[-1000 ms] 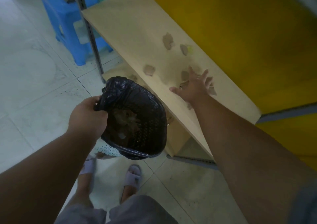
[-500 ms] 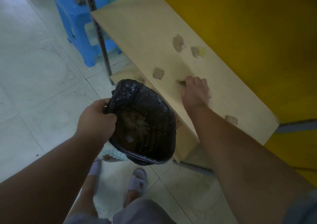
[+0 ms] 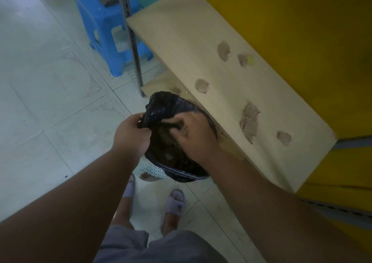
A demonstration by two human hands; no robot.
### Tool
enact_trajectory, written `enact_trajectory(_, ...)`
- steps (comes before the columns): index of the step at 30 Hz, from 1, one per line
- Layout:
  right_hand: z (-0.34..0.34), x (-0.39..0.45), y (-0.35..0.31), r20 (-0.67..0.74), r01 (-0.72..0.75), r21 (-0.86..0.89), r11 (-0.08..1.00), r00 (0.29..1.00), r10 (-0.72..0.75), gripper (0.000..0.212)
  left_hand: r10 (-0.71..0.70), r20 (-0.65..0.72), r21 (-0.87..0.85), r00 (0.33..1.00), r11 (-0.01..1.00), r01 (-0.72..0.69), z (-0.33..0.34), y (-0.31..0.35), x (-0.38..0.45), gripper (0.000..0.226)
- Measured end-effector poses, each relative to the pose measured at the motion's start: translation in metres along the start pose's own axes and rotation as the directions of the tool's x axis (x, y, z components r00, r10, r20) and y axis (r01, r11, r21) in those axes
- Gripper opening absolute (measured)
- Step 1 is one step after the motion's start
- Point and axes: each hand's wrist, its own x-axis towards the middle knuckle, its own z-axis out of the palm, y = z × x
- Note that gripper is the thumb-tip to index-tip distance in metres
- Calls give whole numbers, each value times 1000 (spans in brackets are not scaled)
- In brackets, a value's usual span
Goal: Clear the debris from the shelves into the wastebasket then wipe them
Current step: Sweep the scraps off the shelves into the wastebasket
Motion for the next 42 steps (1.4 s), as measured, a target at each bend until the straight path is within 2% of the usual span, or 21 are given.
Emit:
enact_trajectory(1,10,0,-3,114,-28,-42,999,993,33,48,-4,4,-9,1000,1000,4,-4,0,4,52)
enact_trajectory(2,16,1,-5,169,-57,-72,996,983,69,57,-6,10,-14,1000,1000,6,-9,0,7,51)
enact_trajectory(3,18,3,-7,164,-85,-87,993,982,99,61,-9,20,-14,1000,1000,9,-14,1,11,50)
enact_trajectory(6,9,22,-7,-20,-138,-67,988,990,137,48,-8,57,4,998,1000,8,-27,7,22,54)
enact_trajectory(9,-11,54,3,-203,-249,-69,966,952,231,28,3,73,40,997,999,-6,-37,14,35,58)
enact_trajectory(11,-24,80,17,-238,-359,-125,925,916,324,24,21,77,86,997,996,-27,-40,19,43,61)
enact_trajectory(14,-36,112,44,-163,-462,-225,858,886,434,32,23,85,119,996,992,-33,-40,23,58,61)
enact_trajectory(17,-34,134,60,-73,-429,-290,855,901,428,38,7,54,108,999,994,-12,-37,25,72,61)
enact_trajectory(21,-32,148,66,-68,-422,-347,837,902,426,37,-10,22,88,1000,996,9,-30,30,79,53)
enact_trajectory(24,-33,146,64,-80,-427,-248,869,904,421,16,-26,24,69,999,997,25,-26,36,82,56)
enact_trajectory(26,-31,140,53,-87,-401,-82,913,915,394,5,-33,24,54,999,998,32,-25,39,85,57)
enact_trajectory(28,-26,132,34,33,-317,84,945,948,316,9,-40,35,41,999,998,38,-27,41,86,58)
enact_trajectory(30,-16,126,21,199,-229,70,971,957,211,22,-49,37,22,998,999,48,-29,42,88,58)
enact_trajectory(31,-12,125,21,207,-184,19,983,962,176,29,-54,36,17,998,998,53,-30,42,89,59)
enact_trajectory(32,-11,127,23,145,-156,-23,987,977,158,34,-58,35,15,998,998,58,-31,43,91,59)
enact_trajectory(34,-14,140,34,-64,-179,-60,982,982,175,39,-69,25,12,997,998,69,-33,43,96,59)
enact_trajectory(37,-34,171,58,-290,-347,-190,918,913,285,50,-61,14,25,998,998,60,-34,46,101,58)
enact_trajectory(39,-45,190,73,-277,-431,-349,832,896,348,61,-53,2,41,999,998,53,-34,48,105,60)
enact_trajectory(42,-54,210,95,-209,-447,-488,750,894,397,71,-42,-18,55,999,998,43,-29,50,109,63)
